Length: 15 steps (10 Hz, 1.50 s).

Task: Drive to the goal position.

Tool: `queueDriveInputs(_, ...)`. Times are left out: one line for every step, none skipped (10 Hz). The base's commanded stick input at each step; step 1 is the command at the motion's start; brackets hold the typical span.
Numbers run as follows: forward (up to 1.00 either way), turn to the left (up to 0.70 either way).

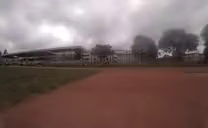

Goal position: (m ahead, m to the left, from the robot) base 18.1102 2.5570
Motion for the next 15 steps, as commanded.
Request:
queueDriveInputs(0.7, 0.0)
queueDriveInputs(0.7, 0.0)
queueDriveInputs(0.7, 0.0)
queueDriveInputs(0.7, 0.0)
queueDriveInputs(0.7, 0.0)
queueDriveInputs(0.7, 0.0)
queueDriveInputs(0.7, 0.0)
queueDriveInputs(0.7, 0.0)
queueDriveInputs(0.7, 0.0)
queueDriveInputs(0.7, 0.0)
queueDriveInputs(0.7, 0.0)
queueDriveInputs(0.7, 0.0)
queueDriveInputs(0.7, 0.0)
queueDriveInputs(0.7, 0.0)
queueDriveInputs(0.7, 0.0)
